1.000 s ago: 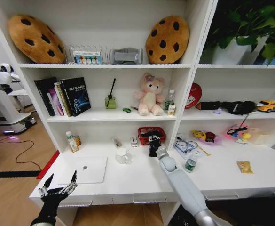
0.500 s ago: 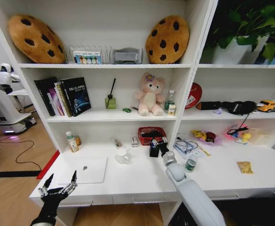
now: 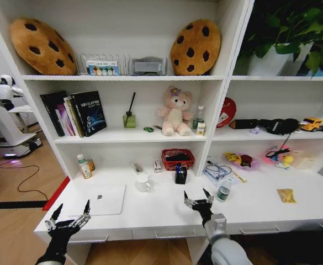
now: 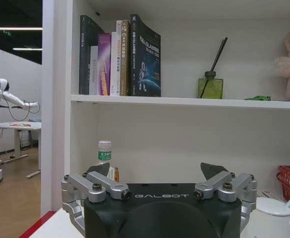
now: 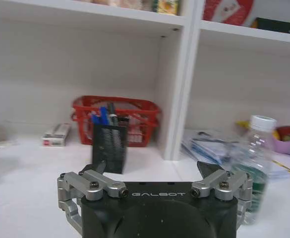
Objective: Organize the objects on the table.
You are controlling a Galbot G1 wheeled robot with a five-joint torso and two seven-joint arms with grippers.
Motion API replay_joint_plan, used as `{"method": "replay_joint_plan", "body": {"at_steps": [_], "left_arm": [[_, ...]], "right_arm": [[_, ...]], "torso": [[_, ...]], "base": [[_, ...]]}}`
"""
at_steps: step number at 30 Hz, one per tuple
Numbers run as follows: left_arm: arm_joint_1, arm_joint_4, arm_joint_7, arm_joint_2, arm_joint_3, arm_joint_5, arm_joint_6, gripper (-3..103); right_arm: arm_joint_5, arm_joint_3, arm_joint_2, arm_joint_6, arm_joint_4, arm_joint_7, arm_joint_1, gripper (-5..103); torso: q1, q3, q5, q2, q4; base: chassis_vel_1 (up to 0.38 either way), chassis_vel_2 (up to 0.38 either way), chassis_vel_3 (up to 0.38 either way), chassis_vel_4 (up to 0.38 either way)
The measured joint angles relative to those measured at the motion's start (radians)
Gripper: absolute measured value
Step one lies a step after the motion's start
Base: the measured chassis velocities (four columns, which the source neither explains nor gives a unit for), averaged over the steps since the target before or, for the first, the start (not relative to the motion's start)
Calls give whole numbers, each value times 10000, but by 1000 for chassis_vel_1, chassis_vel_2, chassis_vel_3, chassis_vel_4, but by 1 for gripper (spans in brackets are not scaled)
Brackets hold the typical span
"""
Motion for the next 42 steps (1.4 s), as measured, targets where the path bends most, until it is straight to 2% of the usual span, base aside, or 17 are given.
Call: {"method": "replay_joint_plan", "body": {"at_steps": [1, 3, 4, 6, 11, 16, 21, 28, 29, 30, 31, 33, 36, 37, 40, 41, 42], "left_arm": [[0, 0, 0, 0, 0, 0, 0, 100], [0, 0, 1, 1, 0, 0, 0, 100], [0, 0, 1, 1, 0, 0, 0, 100], [0, 0, 2, 0, 0, 0, 0, 100], [0, 0, 4, 0, 0, 0, 1, 100], [0, 0, 6, 0, 0, 0, 6, 100], [0, 0, 6, 0, 0, 0, 6, 100], [0, 0, 5, 0, 0, 0, 6, 100], [0, 0, 4, 0, 0, 0, 6, 100], [0, 0, 4, 0, 0, 0, 6, 100], [0, 0, 5, 0, 0, 0, 6, 100], [0, 0, 4, 0, 0, 0, 6, 100], [0, 0, 5, 0, 0, 0, 5, 100], [0, 0, 5, 0, 0, 0, 5, 100], [0, 0, 4, 0, 0, 0, 5, 100], [0, 0, 4, 0, 0, 0, 5, 100], [0, 0, 3, 0, 0, 0, 5, 100]], "right_arm": [[0, 0, 0, 0, 0, 0, 0, 100], [154, 107, 24, 91, -53, 1024, -210, 100], [154, 107, 24, 91, -53, 1024, -210, 100], [524, 407, 142, 223, -456, 1765, -102, 100], [1073, 900, 509, 342, -1406, 2060, 453, 100], [852, 1724, 920, 738, -3000, 968, 1363, 100], [776, 1940, 488, 1207, -3926, -102, 2235, 100], [863, 1843, 319, 1169, -4355, -273, 2928, 101], [911, 1843, 290, 1156, -4438, -292, 3044, 92], [911, 1843, 290, 1156, -4438, -292, 3044, 92], [980, 1842, 245, 1147, -4481, -304, 3084, 87], [1030, 1841, 221, 1129, -4491, -319, 3087, 87], [1094, 1836, 236, 1108, -4491, -324, 2998, 71], [1094, 1836, 236, 1108, -4491, -324, 2998, 71], [1097, 1861, 291, 1104, -4076, -313, 2659, 54], [1097, 1861, 291, 1104, -4076, -313, 2659, 54], [1114, 1880, 287, 1040, -3701, -311, 2434, 49]], "torso": [[0, 0, 0, 0, 0], [0, 0, -1, -1, 0], [0, 0, -1, -1, 0], [0, 0, -1, -1, -1], [2, 1, 1, -3, 2], [3, 2, 3, -5, -1], [4, 2, 1, -4, 1], [4, 2, 1, -4, 0], [4, 2, 0, -4, 1], [4, 2, 0, -4, 1], [4, 2, 1, -4, 0], [4, 2, 0, -4, -1], [4, 1, 0, -4, 0], [4, 1, 0, -4, 0], [4, 2, 3, -4, -1], [4, 2, 3, -4, -1], [4, 1, 1, -4, 1]], "base": [[0, 0, 0, 0], [0, 0, 0, 0], [0, 0, 0, 0], [0, 0, 0, 0], [0, 0, 0, 0], [0, 0, 0, 0], [0, 0, 0, 0], [0, 0, 0, 0], [0, 0, 0, 0], [0, 0, 0, 0], [0, 0, 0, 0], [0, 0, 0, 0], [0, 0, 0, 0], [0, 0, 0, 0], [0, 0, 0, 0], [0, 0, 0, 0], [0, 0, 0, 0]]}}
